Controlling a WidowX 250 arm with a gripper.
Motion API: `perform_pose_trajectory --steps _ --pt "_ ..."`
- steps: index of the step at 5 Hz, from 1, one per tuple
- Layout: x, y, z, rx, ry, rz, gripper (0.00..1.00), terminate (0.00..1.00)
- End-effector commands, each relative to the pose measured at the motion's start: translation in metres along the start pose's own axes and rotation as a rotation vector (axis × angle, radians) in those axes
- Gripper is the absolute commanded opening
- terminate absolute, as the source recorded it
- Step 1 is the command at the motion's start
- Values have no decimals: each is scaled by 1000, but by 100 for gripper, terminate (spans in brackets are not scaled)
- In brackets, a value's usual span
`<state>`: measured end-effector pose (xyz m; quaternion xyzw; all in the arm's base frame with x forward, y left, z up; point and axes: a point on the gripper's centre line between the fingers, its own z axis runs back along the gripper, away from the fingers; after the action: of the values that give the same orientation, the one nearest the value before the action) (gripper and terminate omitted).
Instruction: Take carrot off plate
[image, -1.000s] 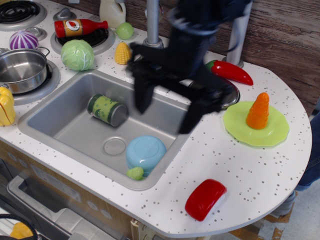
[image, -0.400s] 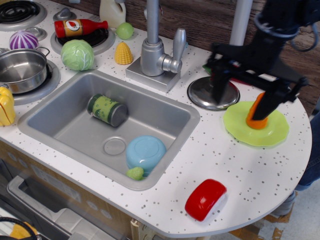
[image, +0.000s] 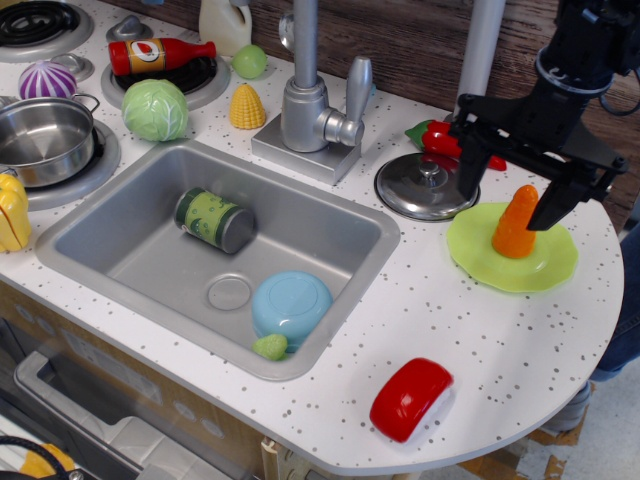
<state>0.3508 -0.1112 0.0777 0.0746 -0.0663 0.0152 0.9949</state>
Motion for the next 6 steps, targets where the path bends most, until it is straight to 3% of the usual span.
perform_pose_trajectory --steps 1,5,6 --pt "26 -9 6 -49 -103 -2 100 0" --pt "50 -7 -16 -101 -165 -36 100 0" --pt "52 -8 -17 -116 -162 -26 0 0"
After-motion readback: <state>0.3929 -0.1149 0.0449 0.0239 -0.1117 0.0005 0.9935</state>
